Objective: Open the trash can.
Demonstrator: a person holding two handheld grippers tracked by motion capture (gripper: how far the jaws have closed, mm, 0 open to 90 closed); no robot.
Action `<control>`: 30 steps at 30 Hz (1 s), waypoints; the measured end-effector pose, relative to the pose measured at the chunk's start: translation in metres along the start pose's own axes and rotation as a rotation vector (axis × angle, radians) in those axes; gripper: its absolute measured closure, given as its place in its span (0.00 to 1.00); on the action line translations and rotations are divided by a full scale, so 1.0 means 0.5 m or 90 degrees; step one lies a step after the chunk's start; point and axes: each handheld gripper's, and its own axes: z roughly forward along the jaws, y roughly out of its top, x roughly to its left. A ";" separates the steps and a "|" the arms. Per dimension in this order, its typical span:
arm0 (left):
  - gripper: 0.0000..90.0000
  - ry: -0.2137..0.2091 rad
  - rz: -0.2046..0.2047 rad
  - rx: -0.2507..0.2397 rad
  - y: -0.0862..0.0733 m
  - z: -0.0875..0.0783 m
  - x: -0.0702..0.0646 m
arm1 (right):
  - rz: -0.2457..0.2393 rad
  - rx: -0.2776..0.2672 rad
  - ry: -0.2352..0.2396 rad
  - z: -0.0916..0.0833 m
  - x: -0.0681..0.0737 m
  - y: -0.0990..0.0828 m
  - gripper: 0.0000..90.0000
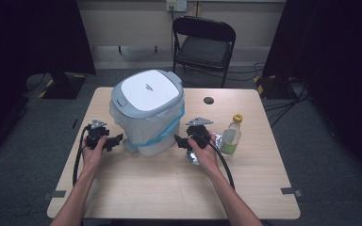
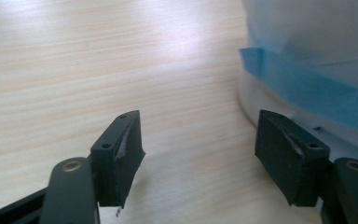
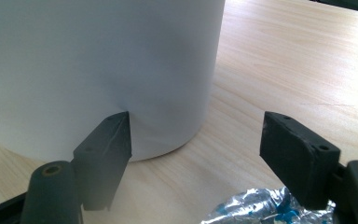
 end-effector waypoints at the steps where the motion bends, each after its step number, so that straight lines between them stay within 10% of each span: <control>1: 0.36 0.001 -0.007 0.004 0.000 0.004 0.005 | 0.002 0.001 0.000 0.000 -0.001 0.000 0.27; 15: 0.59 -0.064 0.019 0.001 -0.021 0.011 -0.031 | 0.010 -0.008 -0.012 0.004 -0.009 0.005 0.32; 26: 0.54 -0.120 0.046 0.017 -0.031 -0.004 -0.093 | 0.025 -0.013 -0.037 0.042 -0.020 0.025 0.48; 30: 0.30 -0.123 0.030 0.002 -0.029 -0.001 -0.071 | 0.034 -0.009 -0.045 0.049 -0.031 0.033 0.42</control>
